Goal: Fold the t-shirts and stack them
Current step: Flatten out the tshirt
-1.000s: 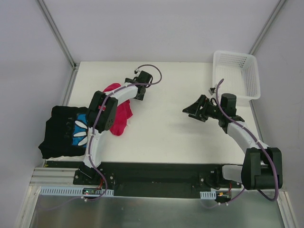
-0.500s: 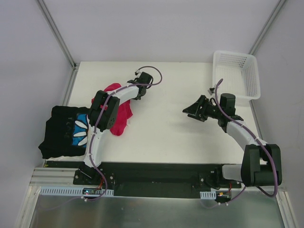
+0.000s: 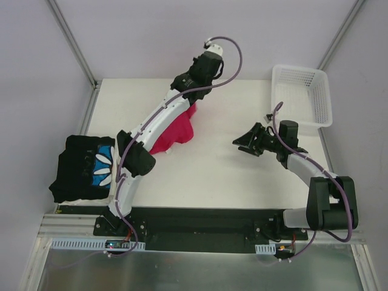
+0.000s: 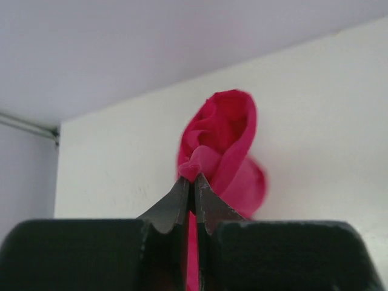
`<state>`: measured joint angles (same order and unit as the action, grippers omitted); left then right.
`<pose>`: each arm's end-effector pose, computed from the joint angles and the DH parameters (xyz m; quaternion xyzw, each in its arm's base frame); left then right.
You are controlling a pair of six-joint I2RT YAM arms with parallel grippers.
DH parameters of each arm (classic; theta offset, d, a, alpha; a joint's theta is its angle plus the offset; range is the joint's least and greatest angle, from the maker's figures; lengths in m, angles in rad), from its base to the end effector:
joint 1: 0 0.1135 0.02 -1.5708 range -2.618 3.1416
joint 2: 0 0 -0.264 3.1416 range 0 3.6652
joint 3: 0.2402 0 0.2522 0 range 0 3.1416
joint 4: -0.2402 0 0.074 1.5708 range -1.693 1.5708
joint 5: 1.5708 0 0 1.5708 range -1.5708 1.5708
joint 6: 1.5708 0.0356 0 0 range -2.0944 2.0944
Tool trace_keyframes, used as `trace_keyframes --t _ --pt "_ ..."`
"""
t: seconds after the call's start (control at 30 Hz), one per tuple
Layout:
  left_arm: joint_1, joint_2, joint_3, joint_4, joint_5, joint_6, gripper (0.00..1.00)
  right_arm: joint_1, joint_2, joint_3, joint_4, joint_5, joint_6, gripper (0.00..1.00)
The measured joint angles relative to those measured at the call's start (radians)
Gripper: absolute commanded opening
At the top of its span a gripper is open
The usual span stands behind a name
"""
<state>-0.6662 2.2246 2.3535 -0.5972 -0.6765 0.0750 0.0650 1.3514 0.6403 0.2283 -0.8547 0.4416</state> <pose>0.4120 -0.2956 0.3681 0.1290 0.8120 0.1265 0.5550 0.2712 0.0446 0.2115 -0.0649 0.8051 0.4614 0.3671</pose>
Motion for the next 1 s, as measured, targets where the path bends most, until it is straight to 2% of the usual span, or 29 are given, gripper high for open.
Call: trace_keyframes --t 0.1,0.2,0.3,0.43,0.53,0.67,1.0 --pt "-0.090 -0.080 0.158 -0.004 -0.055 0.102 0.00 0.000 0.000 0.000 0.007 0.000 0.004 0.67" --pt "-0.154 -0.225 0.167 -0.005 -0.108 0.165 0.00 0.003 0.000 0.000 0.012 0.000 0.006 0.67" --pt "-0.166 -0.431 0.050 0.008 -0.146 0.178 0.00 0.005 0.000 0.000 0.016 0.000 0.011 0.67" --pt "-0.143 -0.754 -0.191 0.052 -0.209 0.179 0.00 0.014 -0.002 0.000 0.019 -0.001 0.015 0.67" --pt "-0.144 -0.874 -0.277 0.084 -0.240 0.179 0.00 0.026 -0.008 0.000 0.019 0.000 0.015 0.68" --pt "-0.143 -0.911 -0.326 0.119 -0.268 0.179 0.00 0.050 -0.010 0.000 0.019 0.001 0.015 0.69" --pt "-0.144 -0.800 -0.444 0.106 -0.246 0.179 0.00 0.138 0.000 0.002 0.018 0.020 0.014 0.72"
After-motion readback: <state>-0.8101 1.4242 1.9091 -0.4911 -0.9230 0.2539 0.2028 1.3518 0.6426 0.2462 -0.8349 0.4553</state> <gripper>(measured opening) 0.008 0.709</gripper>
